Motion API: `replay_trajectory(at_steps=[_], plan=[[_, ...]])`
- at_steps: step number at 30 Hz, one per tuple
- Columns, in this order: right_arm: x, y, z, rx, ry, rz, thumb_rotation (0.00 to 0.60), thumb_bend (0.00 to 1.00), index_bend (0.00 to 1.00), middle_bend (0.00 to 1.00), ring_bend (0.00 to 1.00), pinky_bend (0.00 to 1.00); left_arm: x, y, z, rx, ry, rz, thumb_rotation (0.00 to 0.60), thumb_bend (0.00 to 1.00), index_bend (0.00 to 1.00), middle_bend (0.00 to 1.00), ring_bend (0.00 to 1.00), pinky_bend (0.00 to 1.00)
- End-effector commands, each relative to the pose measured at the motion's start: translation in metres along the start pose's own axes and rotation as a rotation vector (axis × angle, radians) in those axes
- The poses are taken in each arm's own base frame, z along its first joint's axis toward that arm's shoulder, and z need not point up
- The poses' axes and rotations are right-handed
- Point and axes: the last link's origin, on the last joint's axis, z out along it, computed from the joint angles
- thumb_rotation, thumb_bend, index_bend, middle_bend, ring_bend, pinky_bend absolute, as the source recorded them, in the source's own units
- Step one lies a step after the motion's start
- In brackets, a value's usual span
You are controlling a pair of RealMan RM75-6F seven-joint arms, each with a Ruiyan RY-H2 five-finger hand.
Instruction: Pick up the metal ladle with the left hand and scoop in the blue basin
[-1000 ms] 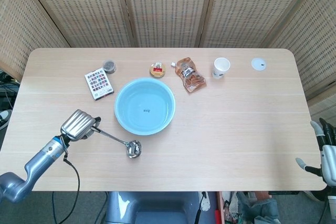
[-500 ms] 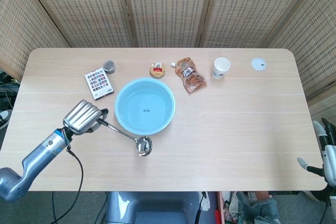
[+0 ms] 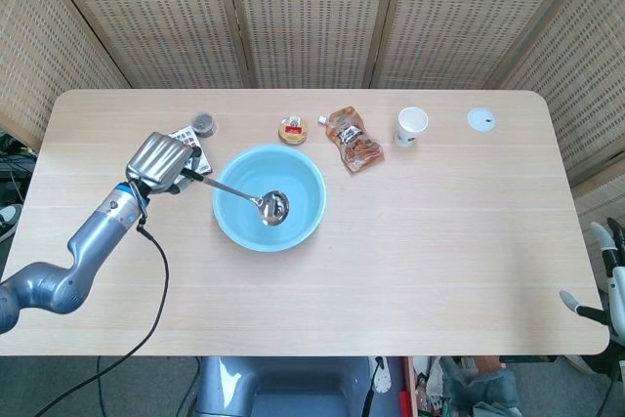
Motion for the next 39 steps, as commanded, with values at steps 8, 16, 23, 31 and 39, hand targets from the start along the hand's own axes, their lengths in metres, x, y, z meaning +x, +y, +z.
replay_trajectory(at_steps=[8,16,23,31,39], plan=[[0.003,0.006,0.003,-0.021,-0.002,0.019,0.6,0.0,0.0,0.0,0.0,0.0,-0.017,0.019,0.049,0.077,-0.104,0.128,0.6,0.63,1.0,1.0,0.96,1.0],[0.003,0.008,0.005,-0.027,-0.006,0.029,0.6,0.0,0.0,0.0,0.0,0.0,-0.022,0.035,0.06,0.086,-0.121,0.175,0.6,0.63,1.0,1.0,0.96,1.0],[0.006,0.012,0.006,-0.036,-0.001,0.042,0.6,0.0,0.0,0.0,0.0,0.0,-0.018,0.054,0.069,0.077,-0.111,0.26,0.6,0.64,1.0,1.0,0.96,1.0],[0.008,0.015,0.006,-0.042,0.002,0.054,0.6,0.0,0.0,0.0,0.0,0.0,-0.022,0.075,0.075,0.073,-0.132,0.357,0.6,0.64,1.0,1.0,0.96,1.0],[0.009,0.017,0.006,-0.047,0.005,0.063,0.6,0.0,0.0,0.0,0.0,0.0,-0.023,0.089,0.077,0.073,-0.133,0.414,0.6,0.65,1.0,1.0,0.96,1.0]])
